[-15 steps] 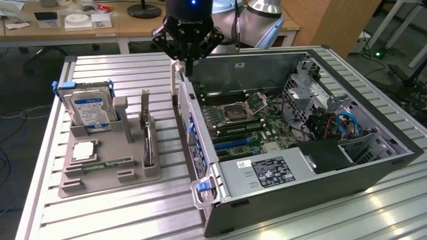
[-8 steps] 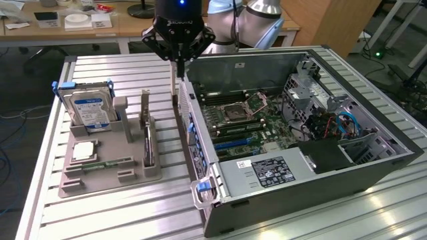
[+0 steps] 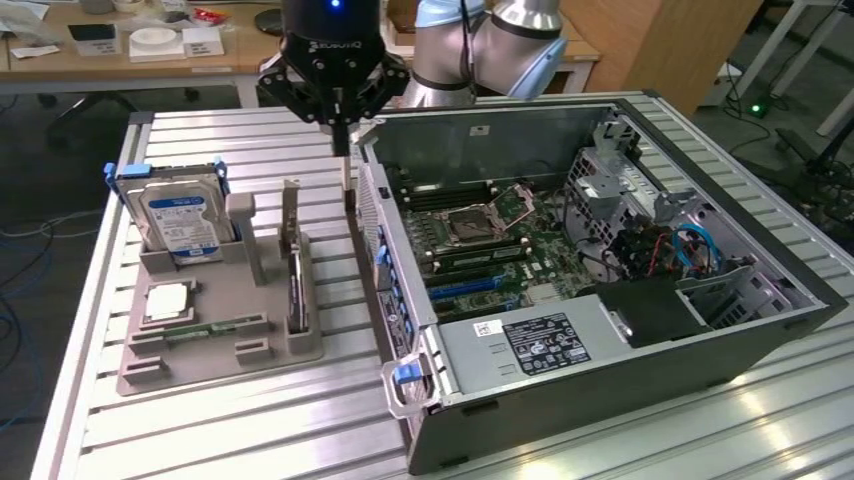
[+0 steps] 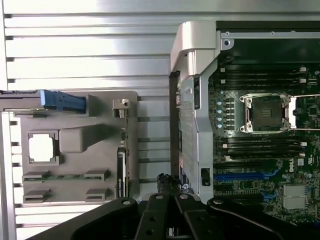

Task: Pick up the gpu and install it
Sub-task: 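Reach for the gpu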

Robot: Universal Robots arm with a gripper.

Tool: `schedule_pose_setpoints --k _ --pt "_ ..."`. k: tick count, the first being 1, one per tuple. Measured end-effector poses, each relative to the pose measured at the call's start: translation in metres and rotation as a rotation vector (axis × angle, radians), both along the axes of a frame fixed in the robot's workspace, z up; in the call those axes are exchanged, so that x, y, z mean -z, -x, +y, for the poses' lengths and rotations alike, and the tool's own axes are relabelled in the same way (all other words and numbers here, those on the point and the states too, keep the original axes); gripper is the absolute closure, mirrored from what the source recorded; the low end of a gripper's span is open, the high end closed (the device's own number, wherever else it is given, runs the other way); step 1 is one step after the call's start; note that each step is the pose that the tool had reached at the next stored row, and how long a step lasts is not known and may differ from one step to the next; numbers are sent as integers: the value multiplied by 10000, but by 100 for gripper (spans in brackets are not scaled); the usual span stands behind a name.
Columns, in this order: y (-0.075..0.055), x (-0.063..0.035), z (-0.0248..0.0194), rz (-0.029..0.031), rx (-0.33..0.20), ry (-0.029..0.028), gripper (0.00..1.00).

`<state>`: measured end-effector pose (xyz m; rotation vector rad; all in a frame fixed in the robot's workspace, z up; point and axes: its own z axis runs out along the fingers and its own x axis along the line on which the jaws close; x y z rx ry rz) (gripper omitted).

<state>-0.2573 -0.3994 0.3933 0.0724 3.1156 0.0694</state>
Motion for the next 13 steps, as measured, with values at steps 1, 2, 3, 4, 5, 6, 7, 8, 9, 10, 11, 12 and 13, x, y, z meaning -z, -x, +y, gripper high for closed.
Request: schedule_pose_setpoints --k 1,2,3,4,5,6,7,8,9,10,11,12,13 --pt "20 0 0 0 -1 0 89" --pt "42 0 0 0 -2 0 89" --pt "65 0 0 0 -4 0 89" --pt "87 0 0 0 -5 -1 89" --pt "107 0 0 -1 -5 -1 89" --pt "125 0 -1 0 -5 0 89" --pt "143 0 -1 0 -7 0 89" --pt "163 0 -2 0 -6 0 89" --pt "183 0 -3 0 -6 0 89" --pt "202 0 -3 0 -6 0 89" --pt "220 0 -4 0 -6 0 89" --pt "238 0 -4 0 -6 0 89" --pt "257 0 -4 0 -5 0 89"
